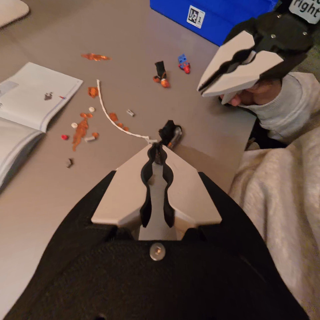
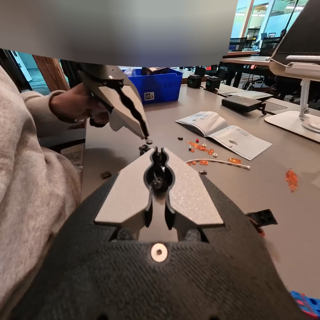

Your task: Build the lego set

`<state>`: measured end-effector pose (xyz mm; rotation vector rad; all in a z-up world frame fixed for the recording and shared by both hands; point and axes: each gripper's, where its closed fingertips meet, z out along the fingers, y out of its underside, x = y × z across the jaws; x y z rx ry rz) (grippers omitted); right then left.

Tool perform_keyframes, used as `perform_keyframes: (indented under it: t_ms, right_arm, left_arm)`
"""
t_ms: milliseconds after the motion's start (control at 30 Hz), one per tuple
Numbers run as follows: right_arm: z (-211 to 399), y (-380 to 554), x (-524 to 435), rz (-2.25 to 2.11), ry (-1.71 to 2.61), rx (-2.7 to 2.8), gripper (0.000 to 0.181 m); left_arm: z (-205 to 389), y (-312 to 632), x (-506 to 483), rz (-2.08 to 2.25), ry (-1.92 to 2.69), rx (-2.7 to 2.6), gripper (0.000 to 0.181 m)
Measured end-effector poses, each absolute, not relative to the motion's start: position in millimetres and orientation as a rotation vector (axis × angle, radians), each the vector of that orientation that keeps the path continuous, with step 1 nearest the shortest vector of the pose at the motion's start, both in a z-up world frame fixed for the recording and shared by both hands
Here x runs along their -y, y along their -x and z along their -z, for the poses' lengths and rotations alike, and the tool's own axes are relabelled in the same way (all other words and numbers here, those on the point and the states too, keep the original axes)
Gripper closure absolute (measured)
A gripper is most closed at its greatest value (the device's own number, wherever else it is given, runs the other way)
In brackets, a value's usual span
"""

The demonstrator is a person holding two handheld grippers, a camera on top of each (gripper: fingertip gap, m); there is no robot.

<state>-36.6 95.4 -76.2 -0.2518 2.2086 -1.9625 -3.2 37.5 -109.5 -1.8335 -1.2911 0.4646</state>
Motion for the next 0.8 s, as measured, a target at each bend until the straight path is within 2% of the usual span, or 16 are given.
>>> perform_keyframes:
  t_ms: [367, 800]
  right_arm:
    - [86, -7, -98, 1.761, 0.241, -2.191, 0.173]
    - [104, -32, -87, 1.476, 0.019, -2.157, 0.163]
  left_arm:
    - [146, -44, -67, -0.301, 1.776, 1.339, 0.178]
    - [119, -34, -87, -0.5, 1.745, 1.126, 0.179]
